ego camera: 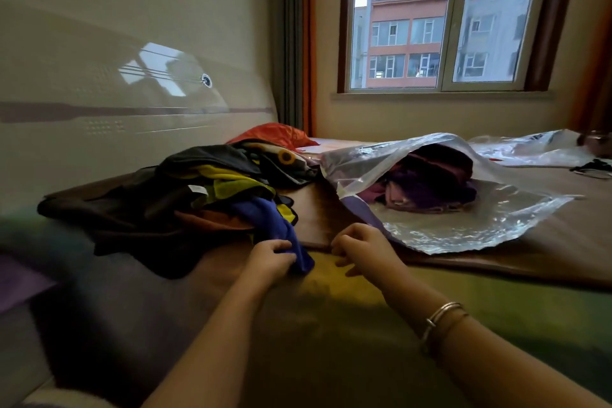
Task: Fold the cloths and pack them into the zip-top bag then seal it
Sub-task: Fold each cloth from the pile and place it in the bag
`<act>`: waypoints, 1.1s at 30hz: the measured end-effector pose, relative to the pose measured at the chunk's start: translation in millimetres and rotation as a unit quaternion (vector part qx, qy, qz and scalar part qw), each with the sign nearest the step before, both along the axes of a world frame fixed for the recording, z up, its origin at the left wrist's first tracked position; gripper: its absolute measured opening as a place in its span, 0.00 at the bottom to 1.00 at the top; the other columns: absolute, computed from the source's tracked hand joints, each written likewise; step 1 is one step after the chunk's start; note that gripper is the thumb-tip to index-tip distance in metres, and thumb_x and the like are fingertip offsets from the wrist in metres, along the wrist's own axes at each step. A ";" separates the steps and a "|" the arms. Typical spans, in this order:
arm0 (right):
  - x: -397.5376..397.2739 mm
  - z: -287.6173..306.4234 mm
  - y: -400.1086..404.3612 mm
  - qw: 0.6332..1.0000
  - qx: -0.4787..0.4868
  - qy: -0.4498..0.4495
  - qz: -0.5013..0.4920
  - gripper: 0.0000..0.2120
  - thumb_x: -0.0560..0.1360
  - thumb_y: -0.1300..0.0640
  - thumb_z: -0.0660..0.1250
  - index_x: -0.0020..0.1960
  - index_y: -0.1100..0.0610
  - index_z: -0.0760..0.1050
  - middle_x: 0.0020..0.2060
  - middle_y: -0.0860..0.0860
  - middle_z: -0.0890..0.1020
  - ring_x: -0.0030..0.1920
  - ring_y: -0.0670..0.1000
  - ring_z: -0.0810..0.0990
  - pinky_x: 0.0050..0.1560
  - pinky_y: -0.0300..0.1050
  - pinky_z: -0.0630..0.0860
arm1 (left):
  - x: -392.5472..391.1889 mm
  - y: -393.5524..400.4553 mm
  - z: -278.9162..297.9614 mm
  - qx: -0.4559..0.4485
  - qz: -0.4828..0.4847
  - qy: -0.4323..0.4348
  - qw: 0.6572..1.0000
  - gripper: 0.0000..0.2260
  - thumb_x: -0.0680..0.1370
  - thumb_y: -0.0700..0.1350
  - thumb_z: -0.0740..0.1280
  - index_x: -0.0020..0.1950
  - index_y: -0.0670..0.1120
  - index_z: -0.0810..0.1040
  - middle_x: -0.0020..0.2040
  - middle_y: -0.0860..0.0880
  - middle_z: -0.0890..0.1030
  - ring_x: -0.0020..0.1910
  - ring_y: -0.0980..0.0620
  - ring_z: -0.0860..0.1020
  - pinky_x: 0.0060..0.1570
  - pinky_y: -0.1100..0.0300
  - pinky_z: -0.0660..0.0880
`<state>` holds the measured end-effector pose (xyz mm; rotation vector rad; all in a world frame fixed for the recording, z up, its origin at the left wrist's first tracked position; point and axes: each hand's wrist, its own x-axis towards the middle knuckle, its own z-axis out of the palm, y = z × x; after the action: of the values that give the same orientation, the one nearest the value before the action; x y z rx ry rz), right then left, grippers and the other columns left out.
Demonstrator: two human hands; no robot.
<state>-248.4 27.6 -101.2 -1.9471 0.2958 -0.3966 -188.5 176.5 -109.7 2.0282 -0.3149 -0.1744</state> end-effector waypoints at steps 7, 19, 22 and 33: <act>0.0 0.4 -8.6 0.972 0.232 0.008 -0.024 0.10 0.80 0.58 0.55 0.47 0.59 0.74 0.48 0.57 0.79 0.48 0.54 0.79 0.47 0.50 0.75 | 10.1 -4.4 17.9 -0.019 -0.032 -0.054 0.998 0.19 0.76 0.30 0.63 0.66 0.43 0.76 0.58 0.40 0.78 0.55 0.46 0.77 0.57 0.57 0.75; 20.4 0.5 7.5 0.995 0.045 -0.083 0.026 0.09 0.80 0.61 0.59 0.51 0.53 0.77 0.49 0.52 0.80 0.48 0.51 0.78 0.50 0.45 0.77 | 5.8 19.2 18.9 -0.152 0.087 0.049 0.983 0.10 0.77 0.32 0.61 0.52 0.39 0.81 0.60 0.39 0.76 0.63 0.39 0.72 0.62 0.50 0.70; 58.0 11.8 20.7 0.992 -0.026 -0.122 0.036 0.09 0.79 0.63 0.60 0.51 0.54 0.76 0.46 0.48 0.79 0.41 0.46 0.77 0.37 0.32 0.75 | 17.8 32.2 17.1 -0.205 0.122 0.045 0.970 0.09 0.78 0.34 0.61 0.46 0.44 0.79 0.57 0.39 0.77 0.56 0.43 0.75 0.53 0.52 0.74; 246.3 45.9 71.3 0.957 -0.256 -0.116 0.077 0.21 0.76 0.50 0.64 0.68 0.50 0.69 0.65 0.53 0.74 0.64 0.56 0.72 0.64 0.56 0.71 | 95.6 62.4 8.0 -0.308 0.211 0.067 0.925 0.12 0.81 0.37 0.56 0.56 0.48 0.77 0.53 0.48 0.77 0.43 0.56 0.75 0.32 0.63 0.66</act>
<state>-2.1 98.9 -55.3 -2.3781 -0.1276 -0.6398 -92.9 238.9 -101.7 1.4055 0.1507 0.0556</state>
